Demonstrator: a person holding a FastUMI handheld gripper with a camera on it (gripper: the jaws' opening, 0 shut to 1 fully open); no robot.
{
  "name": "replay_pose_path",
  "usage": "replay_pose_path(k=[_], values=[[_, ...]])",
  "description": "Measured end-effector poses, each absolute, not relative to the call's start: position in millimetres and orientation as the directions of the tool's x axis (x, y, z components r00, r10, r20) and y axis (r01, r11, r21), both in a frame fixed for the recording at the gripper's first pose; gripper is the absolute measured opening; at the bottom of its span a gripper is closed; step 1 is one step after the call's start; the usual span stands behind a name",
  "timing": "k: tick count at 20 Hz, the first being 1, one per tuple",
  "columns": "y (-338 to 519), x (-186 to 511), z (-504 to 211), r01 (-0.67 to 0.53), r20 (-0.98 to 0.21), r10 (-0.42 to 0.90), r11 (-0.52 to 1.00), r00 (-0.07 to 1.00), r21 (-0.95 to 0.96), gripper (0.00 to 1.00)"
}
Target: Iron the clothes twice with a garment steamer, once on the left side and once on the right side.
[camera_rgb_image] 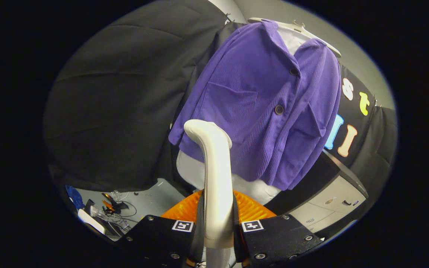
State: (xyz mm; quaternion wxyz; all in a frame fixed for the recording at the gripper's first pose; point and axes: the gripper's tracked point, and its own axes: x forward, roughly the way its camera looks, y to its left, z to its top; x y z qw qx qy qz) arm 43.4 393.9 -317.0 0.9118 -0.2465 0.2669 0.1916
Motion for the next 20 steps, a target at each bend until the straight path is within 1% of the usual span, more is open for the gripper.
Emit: replay_pose_path(k=[2,6,9,12,16,20], values=[[382.6,37.0,-306.8,-0.481,-0.602,0.225,0.822,0.766,-0.305,0.32],[349.2,22.3,-263.6,-0.458,-0.59,0.235,0.849,0.773,-0.262,0.33],[303.0,13.9,-228.3,-0.399,-0.576,0.205,0.887,0.791,-0.232,0.32],[259.1,19.9,-187.0,-0.335,-0.545,0.179,0.921,0.819,-0.2,0.32],[205.4,37.4,-125.4,-0.23,-0.454,0.147,0.964,0.879,-0.132,0.32],[168.9,55.7,-62.7,-0.14,-0.294,0.115,0.988,0.949,-0.064,0.32]])
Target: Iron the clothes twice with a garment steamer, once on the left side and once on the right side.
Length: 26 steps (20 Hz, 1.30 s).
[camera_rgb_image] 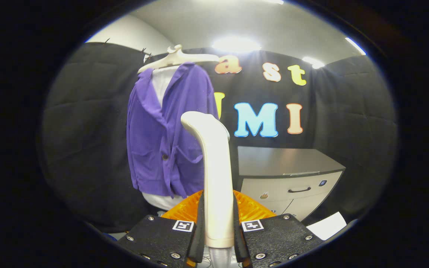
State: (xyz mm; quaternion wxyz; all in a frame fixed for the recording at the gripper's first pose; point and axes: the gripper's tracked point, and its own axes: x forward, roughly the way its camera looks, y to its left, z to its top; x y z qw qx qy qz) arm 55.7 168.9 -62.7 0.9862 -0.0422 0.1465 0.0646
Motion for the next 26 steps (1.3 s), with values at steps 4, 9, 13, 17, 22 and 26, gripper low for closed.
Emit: replay_pose_path(k=[4,9,13,17,22,26], values=[[150.1,64.9,-9.9,-0.107,-0.12,0.1,0.993,0.988,-0.053,0.32],[139.9,66.9,11.5,-0.091,-0.02,0.089,0.991,0.996,-0.103,0.32],[145.0,64.7,2.6,-0.105,-0.037,0.102,0.988,0.994,-0.115,0.32],[149.4,62.8,-1.4,-0.109,-0.054,0.103,0.986,0.993,-0.124,0.32],[157.7,60.3,-2.5,-0.114,-0.066,0.105,0.983,0.992,-0.145,0.32],[166.9,60.2,-6.9,-0.12,-0.086,0.108,0.981,0.99,-0.152,0.32]])
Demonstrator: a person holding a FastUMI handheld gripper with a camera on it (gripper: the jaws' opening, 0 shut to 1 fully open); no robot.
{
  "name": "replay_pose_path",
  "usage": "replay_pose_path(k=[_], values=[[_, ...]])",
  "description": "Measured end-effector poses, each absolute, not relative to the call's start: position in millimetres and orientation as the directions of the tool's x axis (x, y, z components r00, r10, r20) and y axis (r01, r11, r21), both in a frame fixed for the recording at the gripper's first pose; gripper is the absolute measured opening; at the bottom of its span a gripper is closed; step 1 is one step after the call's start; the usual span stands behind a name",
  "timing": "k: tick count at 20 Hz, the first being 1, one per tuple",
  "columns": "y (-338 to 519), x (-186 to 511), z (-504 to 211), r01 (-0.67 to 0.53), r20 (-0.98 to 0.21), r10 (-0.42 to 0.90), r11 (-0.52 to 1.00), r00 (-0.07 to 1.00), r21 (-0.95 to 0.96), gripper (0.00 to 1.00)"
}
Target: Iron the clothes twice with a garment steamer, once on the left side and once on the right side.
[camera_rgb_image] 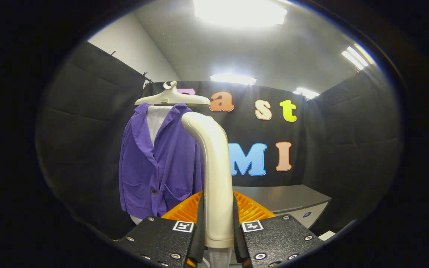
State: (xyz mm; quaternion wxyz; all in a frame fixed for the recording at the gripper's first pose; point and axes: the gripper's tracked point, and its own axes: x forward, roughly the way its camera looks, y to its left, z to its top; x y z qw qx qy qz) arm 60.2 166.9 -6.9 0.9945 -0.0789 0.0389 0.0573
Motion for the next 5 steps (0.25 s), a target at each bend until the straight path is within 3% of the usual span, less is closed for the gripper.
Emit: replay_pose_path(k=[5], values=[[180.8,58.2,-9.1,-0.129,-0.1,0.114,0.979,0.988,-0.159,0.32]])
